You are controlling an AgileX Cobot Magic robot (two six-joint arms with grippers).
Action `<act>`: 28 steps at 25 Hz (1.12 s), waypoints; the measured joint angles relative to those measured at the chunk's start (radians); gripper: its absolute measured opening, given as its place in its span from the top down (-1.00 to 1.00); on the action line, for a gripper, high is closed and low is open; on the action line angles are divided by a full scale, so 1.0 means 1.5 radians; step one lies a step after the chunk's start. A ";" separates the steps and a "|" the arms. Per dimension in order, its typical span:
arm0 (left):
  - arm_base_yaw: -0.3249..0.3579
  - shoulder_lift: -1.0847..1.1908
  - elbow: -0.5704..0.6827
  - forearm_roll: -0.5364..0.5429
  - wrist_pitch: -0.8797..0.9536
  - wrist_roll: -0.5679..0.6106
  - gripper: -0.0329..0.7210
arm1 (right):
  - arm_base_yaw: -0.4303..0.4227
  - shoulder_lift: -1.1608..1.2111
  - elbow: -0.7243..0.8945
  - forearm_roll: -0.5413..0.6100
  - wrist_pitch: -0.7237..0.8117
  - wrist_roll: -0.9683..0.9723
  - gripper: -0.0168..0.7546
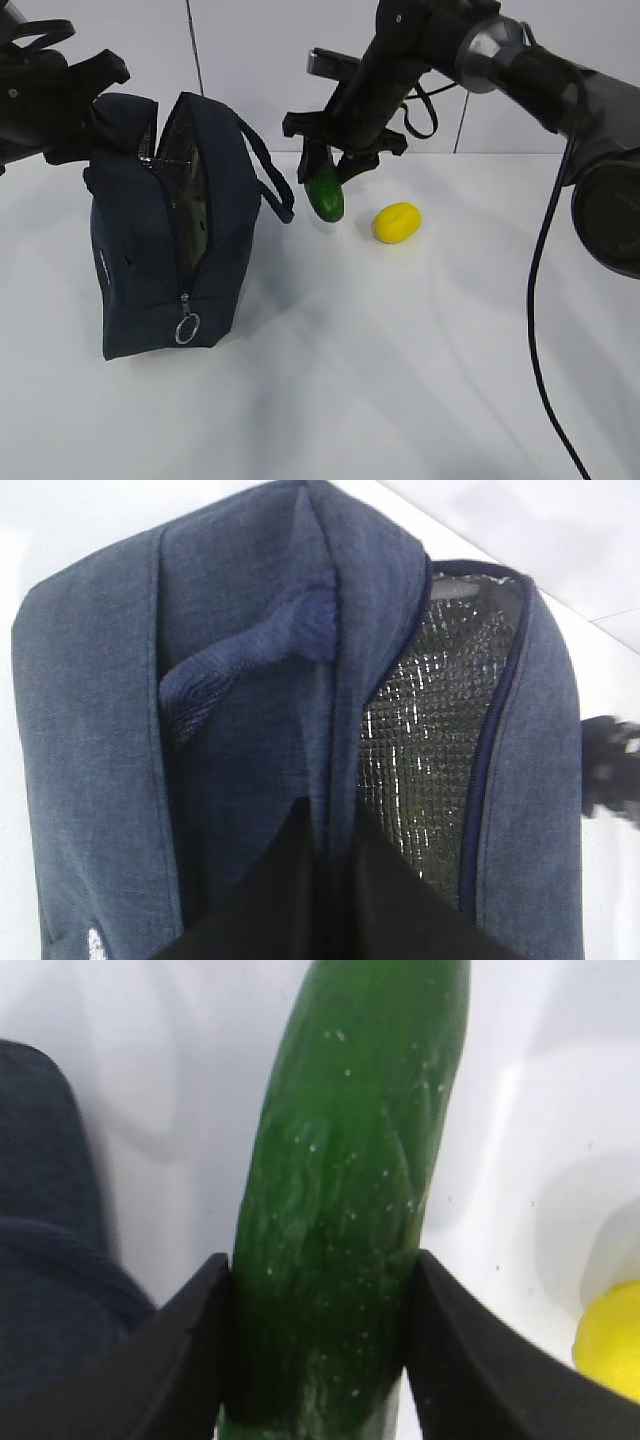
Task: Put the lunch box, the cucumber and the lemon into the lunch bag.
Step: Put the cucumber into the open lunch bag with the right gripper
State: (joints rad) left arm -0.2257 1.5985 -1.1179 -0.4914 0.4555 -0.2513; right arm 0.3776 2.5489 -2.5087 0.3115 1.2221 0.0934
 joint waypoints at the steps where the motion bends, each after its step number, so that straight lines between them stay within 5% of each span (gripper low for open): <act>1: 0.000 0.000 0.000 0.000 0.000 0.000 0.90 | 0.000 0.000 -0.020 -0.001 0.004 0.000 -0.09; 8: 0.000 0.000 0.000 0.000 0.000 0.000 0.90 | 0.000 -0.008 -0.106 -0.001 0.015 0.004 -0.09; 15: 0.000 0.000 0.000 0.000 -0.001 0.000 0.90 | 0.000 -0.059 -0.112 0.097 0.018 0.004 -0.09; 28: 0.000 0.000 0.000 0.000 -0.011 0.000 0.90 | 0.049 -0.115 -0.113 0.164 0.023 0.005 -0.09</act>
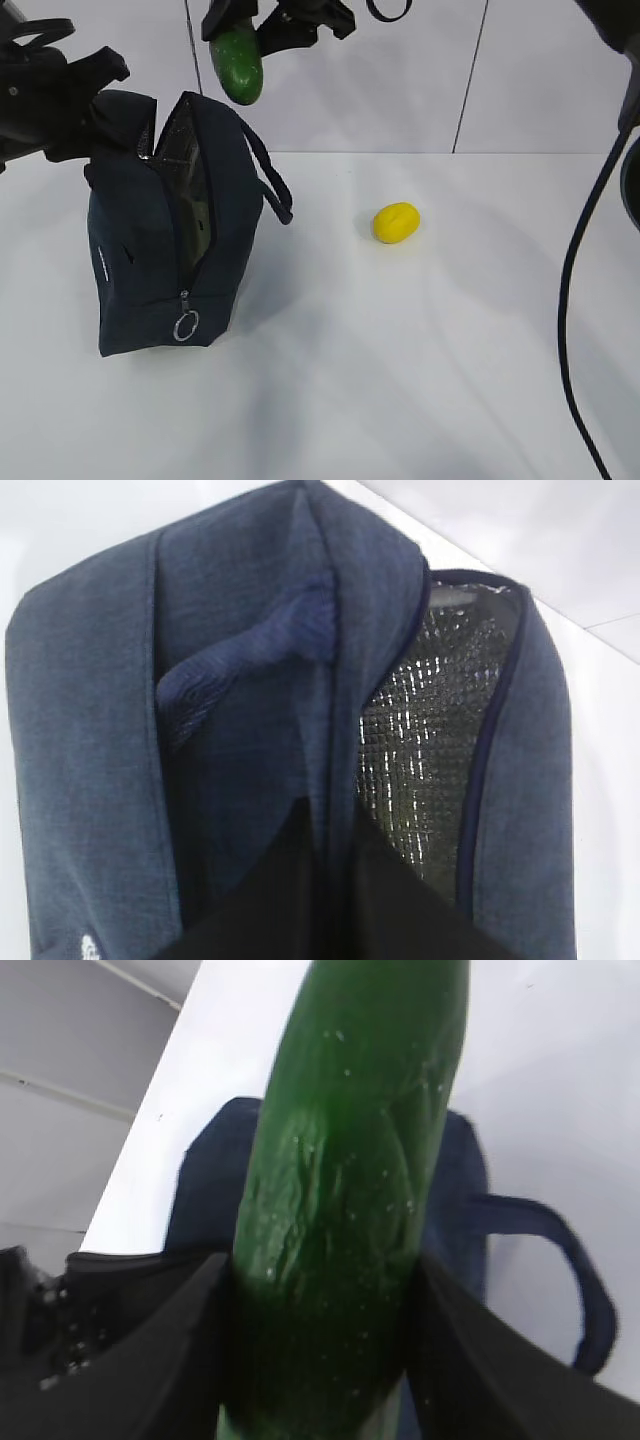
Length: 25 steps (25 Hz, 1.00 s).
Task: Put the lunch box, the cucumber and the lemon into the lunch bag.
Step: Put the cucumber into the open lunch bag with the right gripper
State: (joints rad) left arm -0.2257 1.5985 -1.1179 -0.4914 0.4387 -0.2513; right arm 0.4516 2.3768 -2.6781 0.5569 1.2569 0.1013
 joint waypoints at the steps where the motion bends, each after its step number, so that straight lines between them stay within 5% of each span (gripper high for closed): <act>1: 0.000 0.000 0.000 0.000 0.000 0.000 0.90 | 0.006 0.000 0.000 0.001 0.000 0.000 -0.09; 18: 0.000 0.000 0.000 -0.002 -0.010 0.000 0.90 | 0.043 -0.131 0.238 0.008 0.001 -0.035 -0.09; 25: 0.000 0.000 0.000 -0.002 -0.010 0.000 0.90 | 0.078 -0.128 0.256 0.005 0.001 -0.073 -0.09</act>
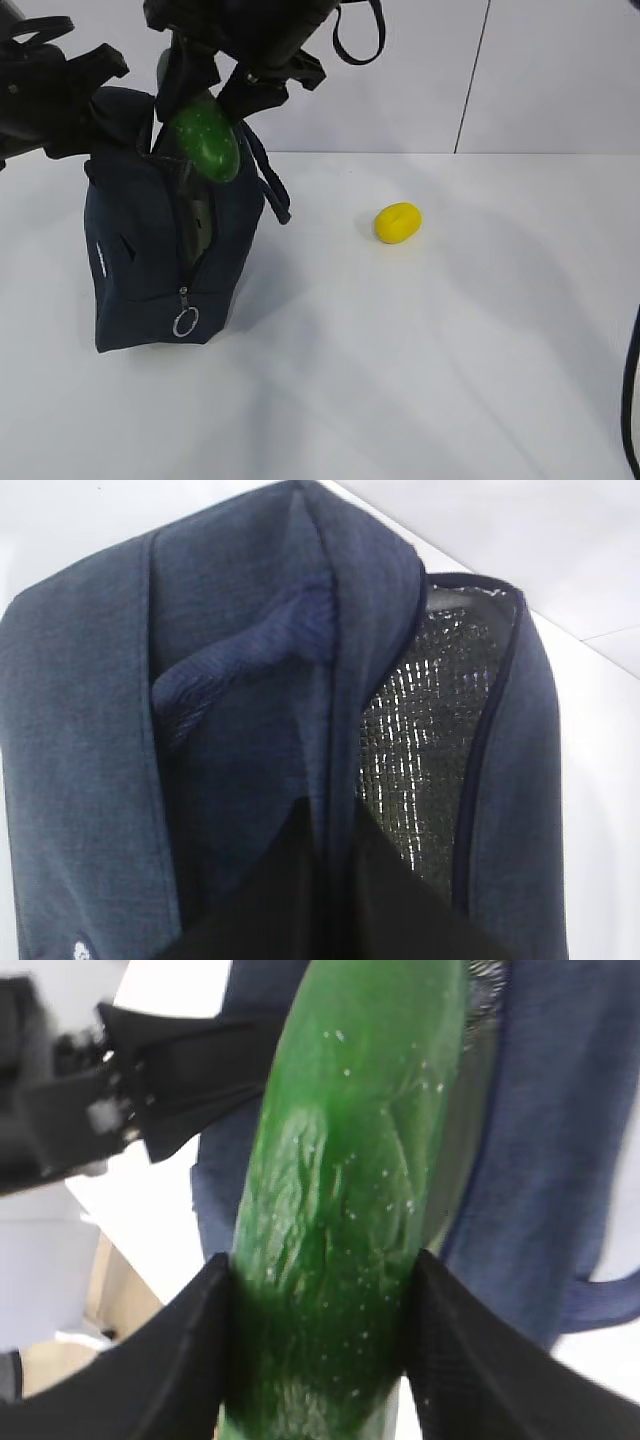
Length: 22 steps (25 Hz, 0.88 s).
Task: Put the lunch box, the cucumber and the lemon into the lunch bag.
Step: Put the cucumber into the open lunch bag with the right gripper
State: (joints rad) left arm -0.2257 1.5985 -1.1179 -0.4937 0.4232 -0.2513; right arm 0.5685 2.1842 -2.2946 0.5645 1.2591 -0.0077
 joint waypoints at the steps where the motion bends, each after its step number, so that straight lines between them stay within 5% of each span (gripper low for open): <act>1: 0.000 0.000 0.000 0.000 0.000 0.000 0.90 | 0.003 0.002 0.000 0.000 0.000 -0.004 -0.09; 11: 0.000 0.000 0.000 0.000 -0.003 0.000 0.90 | 0.007 0.067 0.000 0.004 -0.004 -0.023 -0.09; 22: 0.000 0.000 0.000 -0.008 -0.003 0.000 0.90 | 0.007 0.068 0.000 0.014 -0.060 -0.080 -0.34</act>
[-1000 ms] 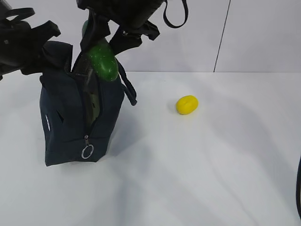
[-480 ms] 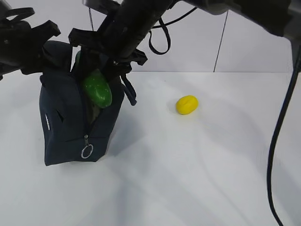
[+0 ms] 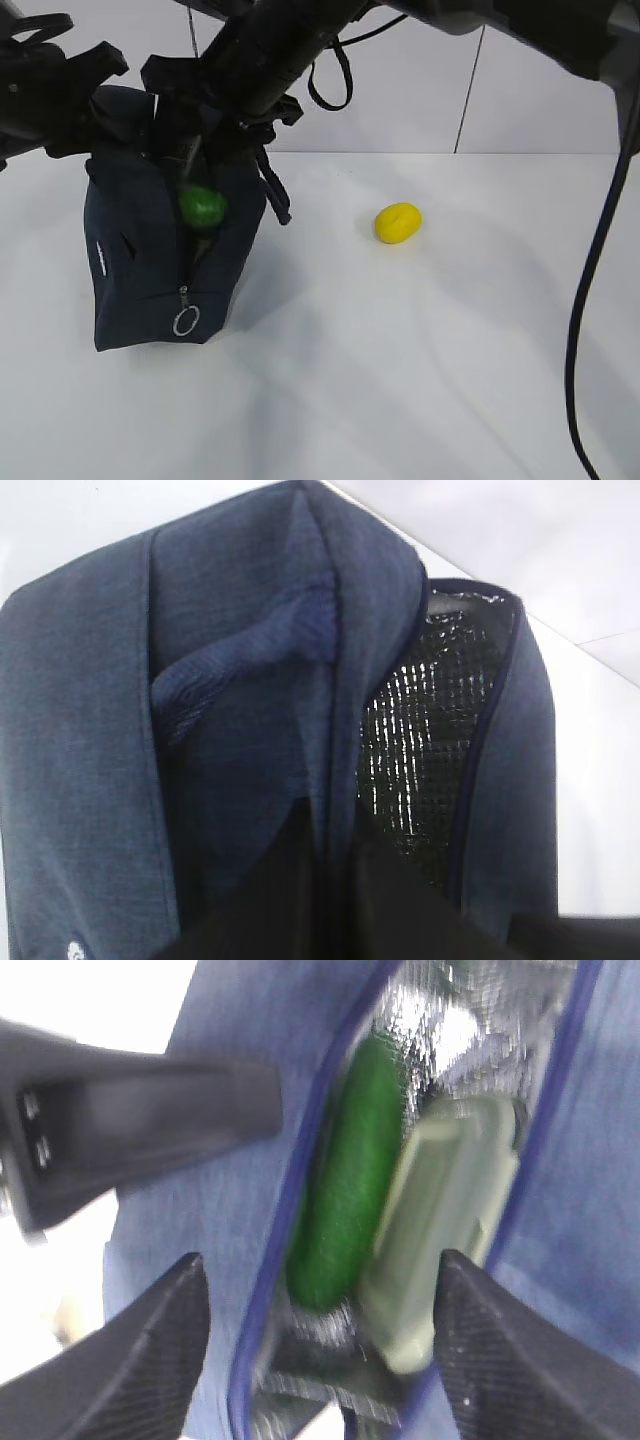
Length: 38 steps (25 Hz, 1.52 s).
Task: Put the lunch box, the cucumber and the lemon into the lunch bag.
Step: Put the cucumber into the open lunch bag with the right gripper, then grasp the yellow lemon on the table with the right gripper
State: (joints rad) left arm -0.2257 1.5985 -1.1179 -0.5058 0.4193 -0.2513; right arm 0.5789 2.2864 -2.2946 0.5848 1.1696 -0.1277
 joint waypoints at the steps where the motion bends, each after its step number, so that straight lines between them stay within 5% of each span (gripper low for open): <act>1: 0.000 0.000 0.000 -0.002 -0.001 0.000 0.90 | 0.000 0.000 0.000 0.005 -0.014 -0.006 -0.38; 8: 0.000 0.000 0.000 -0.005 -0.002 0.000 0.90 | -0.004 0.000 -0.014 -0.008 -0.004 -0.024 -0.46; 20: 0.000 0.000 0.000 -0.005 -0.004 0.000 0.90 | -0.060 -0.047 -0.128 -0.277 0.054 0.080 -0.46; 31: 0.000 0.000 0.000 0.000 -0.004 0.000 0.90 | -0.089 -0.164 0.189 -0.436 0.054 0.104 -0.46; 38: 0.000 0.000 0.000 0.000 -0.004 0.000 0.90 | -0.097 -0.138 0.241 -0.449 0.050 0.116 -0.46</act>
State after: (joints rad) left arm -0.2257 1.5985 -1.1179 -0.5062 0.4137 -0.2513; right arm 0.4339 2.0795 -1.9331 -0.0880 1.2450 0.0457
